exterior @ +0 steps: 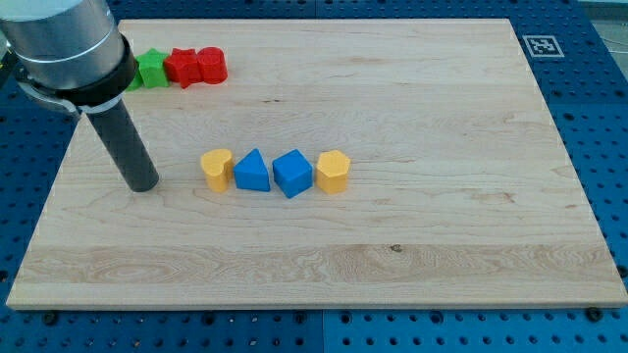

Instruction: Push the blue triangle slightly up

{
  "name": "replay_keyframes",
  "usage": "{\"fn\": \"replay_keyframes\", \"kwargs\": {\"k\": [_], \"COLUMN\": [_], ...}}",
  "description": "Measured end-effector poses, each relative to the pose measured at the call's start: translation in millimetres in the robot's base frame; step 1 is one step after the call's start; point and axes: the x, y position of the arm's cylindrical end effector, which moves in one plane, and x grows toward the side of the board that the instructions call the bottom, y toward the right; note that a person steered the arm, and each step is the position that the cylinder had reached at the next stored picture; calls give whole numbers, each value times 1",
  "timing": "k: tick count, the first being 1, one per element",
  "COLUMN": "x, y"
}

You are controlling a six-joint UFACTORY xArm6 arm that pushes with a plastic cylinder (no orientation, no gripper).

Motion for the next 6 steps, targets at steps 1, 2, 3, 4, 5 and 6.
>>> {"fn": "replay_keyframes", "kwargs": {"k": [1, 2, 3, 4, 5, 6], "x": [0, 6, 12, 16, 19, 3], "y": [0, 10, 49, 85, 112, 114]}}
